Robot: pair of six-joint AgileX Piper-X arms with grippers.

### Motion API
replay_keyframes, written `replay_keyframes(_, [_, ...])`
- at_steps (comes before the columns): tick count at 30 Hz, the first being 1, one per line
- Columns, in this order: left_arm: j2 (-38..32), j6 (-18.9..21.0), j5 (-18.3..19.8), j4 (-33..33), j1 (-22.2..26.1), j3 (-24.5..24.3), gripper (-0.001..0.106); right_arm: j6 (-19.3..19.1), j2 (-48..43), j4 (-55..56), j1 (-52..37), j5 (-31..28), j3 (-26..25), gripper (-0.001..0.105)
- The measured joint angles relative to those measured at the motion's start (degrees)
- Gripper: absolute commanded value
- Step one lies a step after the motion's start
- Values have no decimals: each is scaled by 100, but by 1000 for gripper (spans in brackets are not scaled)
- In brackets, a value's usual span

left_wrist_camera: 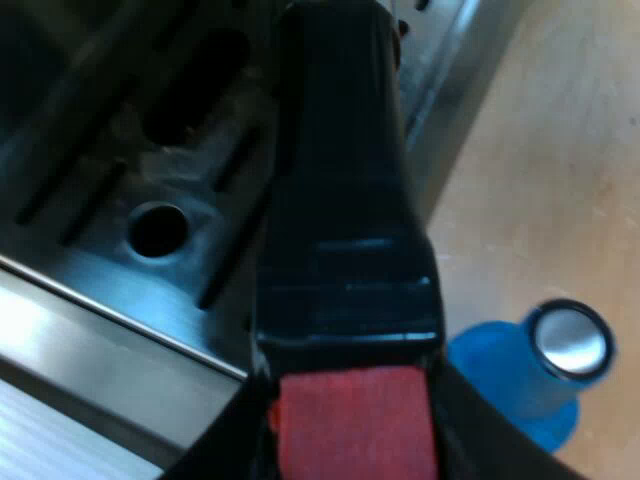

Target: Put the handle in the coffee machine

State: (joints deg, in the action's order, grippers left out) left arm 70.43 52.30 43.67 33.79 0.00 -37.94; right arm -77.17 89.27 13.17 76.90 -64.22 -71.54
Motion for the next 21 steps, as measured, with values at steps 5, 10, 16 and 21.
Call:
replay_keyframes(5, [155,0,71,1,0,-209,0,-177,0,-793,0,-67,413,82])
replay_keyframes(10, [193,0,81,-143,0,-236,0,-273,8,-841,0,-184,468,82])
replay_keyframes(16, [286,0,243,-293,67,-236,0,-363,8,-914,0,-247,468,82])
replay_keyframes(21, [414,0,503,-393,395,-236,0,-374,8,-914,0,-247,468,82])
